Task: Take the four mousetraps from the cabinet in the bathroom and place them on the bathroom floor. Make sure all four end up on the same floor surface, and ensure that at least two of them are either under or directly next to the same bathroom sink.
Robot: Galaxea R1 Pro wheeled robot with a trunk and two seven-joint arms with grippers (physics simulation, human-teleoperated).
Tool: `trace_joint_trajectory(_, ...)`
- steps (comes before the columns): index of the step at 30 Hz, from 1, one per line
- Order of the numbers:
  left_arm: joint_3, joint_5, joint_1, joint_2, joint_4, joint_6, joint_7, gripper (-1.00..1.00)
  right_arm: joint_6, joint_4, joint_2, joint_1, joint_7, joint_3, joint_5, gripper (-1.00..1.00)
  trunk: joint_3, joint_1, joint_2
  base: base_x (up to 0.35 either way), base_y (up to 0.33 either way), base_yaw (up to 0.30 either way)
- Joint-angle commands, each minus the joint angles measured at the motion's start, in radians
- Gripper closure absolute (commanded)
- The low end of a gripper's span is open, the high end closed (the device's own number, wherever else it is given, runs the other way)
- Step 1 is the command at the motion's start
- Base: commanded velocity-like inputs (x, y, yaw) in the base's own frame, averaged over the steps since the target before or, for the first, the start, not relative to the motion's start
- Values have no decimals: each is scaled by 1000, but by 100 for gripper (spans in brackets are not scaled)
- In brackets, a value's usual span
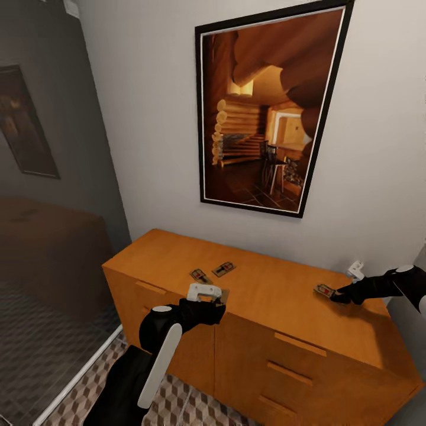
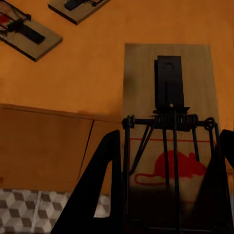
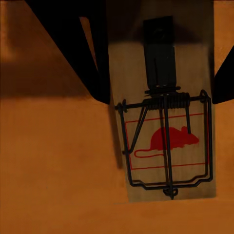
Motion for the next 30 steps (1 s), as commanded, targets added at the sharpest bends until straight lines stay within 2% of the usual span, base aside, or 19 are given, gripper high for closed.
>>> trace_joint_trajectory(1,-1,9,-1,0,-1,4,10,100,10,-1,0,-1,7,-9,4,100,-1,0,-1,-241,210,0)
trace_joint_trajectory(6,0,9,-1,0,-1,4,10,100,10,0,0,-1,7,-9,4,100,-1,0,-1,-152,136,0)
trace_joint_trajectory(15,0,7,-1,0,0,4,10,100,10,0,1,-1,7,-9,4,100,-1,0,-1,-18,34,0)
trace_joint_trajectory(30,1,7,-1,0,1,4,10,100,10,0,1,-1,7,-9,4,100,-1,0,-1,-139,236,0)
